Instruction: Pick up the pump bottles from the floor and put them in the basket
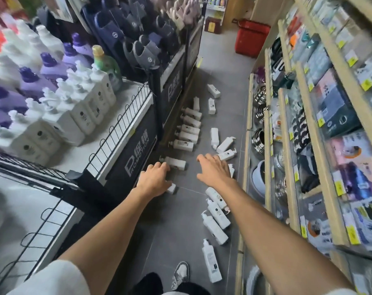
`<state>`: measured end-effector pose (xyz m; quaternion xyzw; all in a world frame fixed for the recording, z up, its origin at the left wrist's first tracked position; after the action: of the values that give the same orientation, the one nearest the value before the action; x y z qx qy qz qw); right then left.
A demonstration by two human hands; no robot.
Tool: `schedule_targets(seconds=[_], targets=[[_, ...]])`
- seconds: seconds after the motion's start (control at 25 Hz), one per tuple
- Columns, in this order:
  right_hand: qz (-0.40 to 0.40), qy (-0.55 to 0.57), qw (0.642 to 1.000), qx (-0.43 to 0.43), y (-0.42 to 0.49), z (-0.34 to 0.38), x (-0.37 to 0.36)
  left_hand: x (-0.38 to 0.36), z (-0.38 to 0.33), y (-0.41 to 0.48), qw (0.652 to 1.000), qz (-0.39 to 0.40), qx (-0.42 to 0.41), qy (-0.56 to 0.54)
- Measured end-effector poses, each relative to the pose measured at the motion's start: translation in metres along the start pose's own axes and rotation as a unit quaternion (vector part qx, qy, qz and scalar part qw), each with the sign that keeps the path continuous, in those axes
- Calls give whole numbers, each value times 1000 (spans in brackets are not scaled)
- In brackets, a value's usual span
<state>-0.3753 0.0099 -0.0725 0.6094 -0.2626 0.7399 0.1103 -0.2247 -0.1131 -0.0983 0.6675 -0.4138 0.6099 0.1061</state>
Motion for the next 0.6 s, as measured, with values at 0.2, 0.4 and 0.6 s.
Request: schedule_targets(seconds=[0.2, 0.4, 0.6], targets=[[35, -1, 999, 22, 73, -8, -18, -5, -1, 62, 998, 1, 40, -45], [58, -1, 998, 22, 137, -18, -18, -3, 26, 121, 993, 15, 81, -84], [62, 4, 998, 10, 200, -33, -4, 13, 38, 185, 990, 28, 96, -97]])
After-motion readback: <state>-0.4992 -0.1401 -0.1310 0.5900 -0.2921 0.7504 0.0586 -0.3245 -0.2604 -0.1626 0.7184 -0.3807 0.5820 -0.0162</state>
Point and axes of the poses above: each hand's wrist, its own y-axis towards the middle knuckle, its own x-axis out of the back of the hand, z = x × y, the point moved 5 cm from there along y, towards the middle knuckle, and after that the axes turned 6 degrees about x, right-handed, at the moved point
